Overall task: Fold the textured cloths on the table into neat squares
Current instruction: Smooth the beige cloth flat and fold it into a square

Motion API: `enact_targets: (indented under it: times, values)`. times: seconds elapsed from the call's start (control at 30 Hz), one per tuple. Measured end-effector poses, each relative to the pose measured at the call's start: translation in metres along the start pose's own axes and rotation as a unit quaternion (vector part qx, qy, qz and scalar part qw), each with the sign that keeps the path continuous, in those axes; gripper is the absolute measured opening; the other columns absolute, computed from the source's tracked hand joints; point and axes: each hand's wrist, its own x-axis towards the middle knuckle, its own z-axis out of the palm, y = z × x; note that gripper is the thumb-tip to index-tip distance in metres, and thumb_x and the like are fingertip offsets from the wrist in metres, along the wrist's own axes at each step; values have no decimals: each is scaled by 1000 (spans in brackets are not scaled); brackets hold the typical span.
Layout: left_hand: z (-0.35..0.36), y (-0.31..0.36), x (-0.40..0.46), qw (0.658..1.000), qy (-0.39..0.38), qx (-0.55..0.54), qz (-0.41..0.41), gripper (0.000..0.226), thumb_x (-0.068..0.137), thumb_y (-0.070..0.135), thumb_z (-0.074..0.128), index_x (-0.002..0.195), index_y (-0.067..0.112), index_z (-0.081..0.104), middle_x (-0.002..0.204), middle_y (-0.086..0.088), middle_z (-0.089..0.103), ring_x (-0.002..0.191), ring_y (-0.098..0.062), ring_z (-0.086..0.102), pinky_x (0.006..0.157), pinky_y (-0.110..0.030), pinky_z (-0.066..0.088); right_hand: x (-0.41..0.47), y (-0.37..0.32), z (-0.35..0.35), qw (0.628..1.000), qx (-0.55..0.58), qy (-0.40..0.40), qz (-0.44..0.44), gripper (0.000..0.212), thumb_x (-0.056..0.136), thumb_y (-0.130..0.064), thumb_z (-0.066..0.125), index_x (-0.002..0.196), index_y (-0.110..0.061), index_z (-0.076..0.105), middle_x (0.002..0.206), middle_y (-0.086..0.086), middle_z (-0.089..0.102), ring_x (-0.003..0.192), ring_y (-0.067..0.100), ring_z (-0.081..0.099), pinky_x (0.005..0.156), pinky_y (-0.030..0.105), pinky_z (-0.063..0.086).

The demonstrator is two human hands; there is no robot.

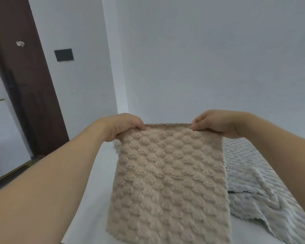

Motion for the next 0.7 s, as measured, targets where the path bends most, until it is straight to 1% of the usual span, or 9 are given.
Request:
enact_targets:
  times: [0.1, 0.2, 0.27, 0.33, 0.37, 0.43, 0.53, 0.6, 0.7]
  values:
    - [14, -25, 23, 996, 20, 89, 11, 18, 84, 22, 73, 72, 22, 59, 72, 4, 62, 66, -15, 56, 57, -25, 43, 29, 22, 16, 987, -149, 44, 29, 17, 91, -26, 66, 87, -10, 70, 83, 5, 71, 74, 17, 66, 70, 29, 53]
    - [25, -61, 56, 986, 40, 162, 19, 15, 88, 25, 69, 78, 19, 60, 82, 1, 62, 73, -16, 53, 66, -28, 41, 64, 50, 37, 981, -179, 62, 43, 22, 93, -31, 63, 90, -11, 71, 91, 10, 72, 81, 23, 65, 81, 38, 54]
    - [33, -86, 78, 978, 48, 203, 17, 11, 93, 23, 63, 86, 14, 61, 84, -2, 61, 70, -15, 52, 65, -29, 41, 89, 71, 49, 977, -194, 79, 45, 21, 96, -22, 57, 95, -6, 69, 87, 12, 69, 71, 20, 59, 70, 33, 52]
    - [43, -113, 100, 970, 50, 238, 9, 15, 95, 23, 59, 90, 9, 62, 83, -5, 64, 68, -16, 52, 65, -30, 42, 113, 93, 62, 963, -250, 79, 54, 20, 97, -14, 50, 101, -5, 68, 92, 7, 67, 72, 18, 57, 60, 25, 46]
    - [49, -124, 111, 965, 57, 257, 8, 18, 96, 23, 56, 92, 7, 63, 84, -7, 66, 68, -17, 54, 66, -31, 44, 126, 104, 68, 955, -283, 75, 58, 20, 98, -14, 49, 104, -7, 67, 99, 6, 66, 77, 18, 57, 61, 25, 45]
    - [60, -145, 134, 950, 89, 298, 3, 19, 98, 25, 50, 92, 13, 64, 91, -3, 69, 76, -18, 59, 74, -33, 46, 149, 124, 79, 935, -343, 73, 59, 22, 99, -16, 45, 109, -9, 63, 108, 4, 63, 88, 21, 57, 71, 28, 46]
    - [76, -170, 167, 934, 145, 325, -3, 17, 99, 30, 46, 89, 28, 60, 95, 9, 62, 100, -22, 56, 90, -40, 40, 178, 155, 89, 901, -421, 93, 47, 21, 100, -21, 40, 106, -10, 57, 107, 7, 57, 91, 24, 55, 79, 35, 49]
    - [87, -182, 185, 927, 170, 333, -10, 16, 100, 33, 45, 92, 28, 59, 100, 8, 60, 108, -24, 47, 90, -40, 32, 193, 170, 90, 884, -454, 104, 38, 18, 99, -19, 39, 108, -11, 52, 107, 7, 51, 92, 23, 49, 79, 34, 45]
    - [96, -197, 204, 921, 204, 332, -4, 17, 99, 39, 46, 91, 26, 56, 101, 6, 56, 106, -25, 42, 86, -38, 27, 208, 183, 90, 875, -463, 137, 31, 18, 97, -14, 41, 113, -13, 49, 107, 7, 49, 94, 23, 46, 76, 32, 39]
